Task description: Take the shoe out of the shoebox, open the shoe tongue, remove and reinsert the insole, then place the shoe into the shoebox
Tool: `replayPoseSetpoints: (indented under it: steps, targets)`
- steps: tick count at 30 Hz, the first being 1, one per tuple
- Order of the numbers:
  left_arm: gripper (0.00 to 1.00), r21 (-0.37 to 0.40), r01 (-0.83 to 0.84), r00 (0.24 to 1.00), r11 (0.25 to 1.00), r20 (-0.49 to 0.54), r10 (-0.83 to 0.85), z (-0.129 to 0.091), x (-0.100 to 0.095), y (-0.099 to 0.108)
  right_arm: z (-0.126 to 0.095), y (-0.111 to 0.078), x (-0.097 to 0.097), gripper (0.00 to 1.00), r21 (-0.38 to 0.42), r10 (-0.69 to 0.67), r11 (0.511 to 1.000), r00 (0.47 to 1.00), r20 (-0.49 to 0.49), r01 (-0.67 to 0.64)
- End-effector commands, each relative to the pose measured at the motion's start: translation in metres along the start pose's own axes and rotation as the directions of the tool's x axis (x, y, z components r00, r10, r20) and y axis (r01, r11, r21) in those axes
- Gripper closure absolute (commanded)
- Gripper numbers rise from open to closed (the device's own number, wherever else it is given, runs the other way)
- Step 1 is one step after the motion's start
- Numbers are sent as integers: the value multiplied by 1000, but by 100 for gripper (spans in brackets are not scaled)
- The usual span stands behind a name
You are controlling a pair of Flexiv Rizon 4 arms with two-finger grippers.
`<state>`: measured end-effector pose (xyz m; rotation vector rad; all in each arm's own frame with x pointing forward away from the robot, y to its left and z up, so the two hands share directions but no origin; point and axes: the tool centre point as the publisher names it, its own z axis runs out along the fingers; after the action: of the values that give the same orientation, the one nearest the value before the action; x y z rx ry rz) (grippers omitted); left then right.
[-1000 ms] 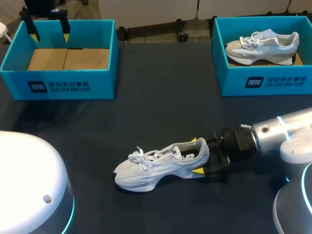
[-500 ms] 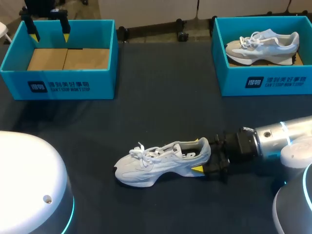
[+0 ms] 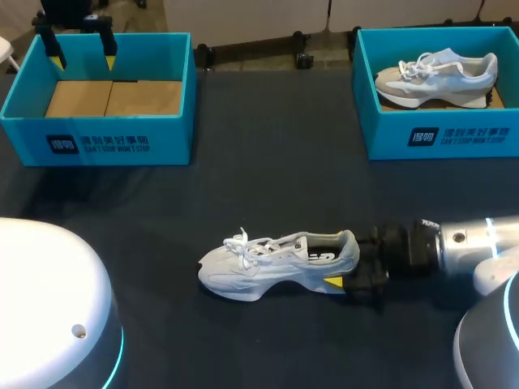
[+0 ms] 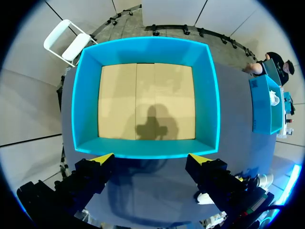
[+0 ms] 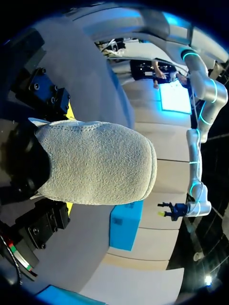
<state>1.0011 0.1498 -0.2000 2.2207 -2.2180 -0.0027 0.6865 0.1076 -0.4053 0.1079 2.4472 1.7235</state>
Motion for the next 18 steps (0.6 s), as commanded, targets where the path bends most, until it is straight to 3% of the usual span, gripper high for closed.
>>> replayPoseSetpoints:
  steps: [1, 18]
  targets:
    - [0, 1, -1, 1000, 1000, 0, 1, 0, 0, 0, 1, 0, 5, 100, 3, 6, 1000, 999, 36, -6]
    - [0, 1, -1, 1000, 1000, 0, 1, 0, 0, 0, -1, -3, 4, 100, -7, 30, 1000, 999, 37, -30]
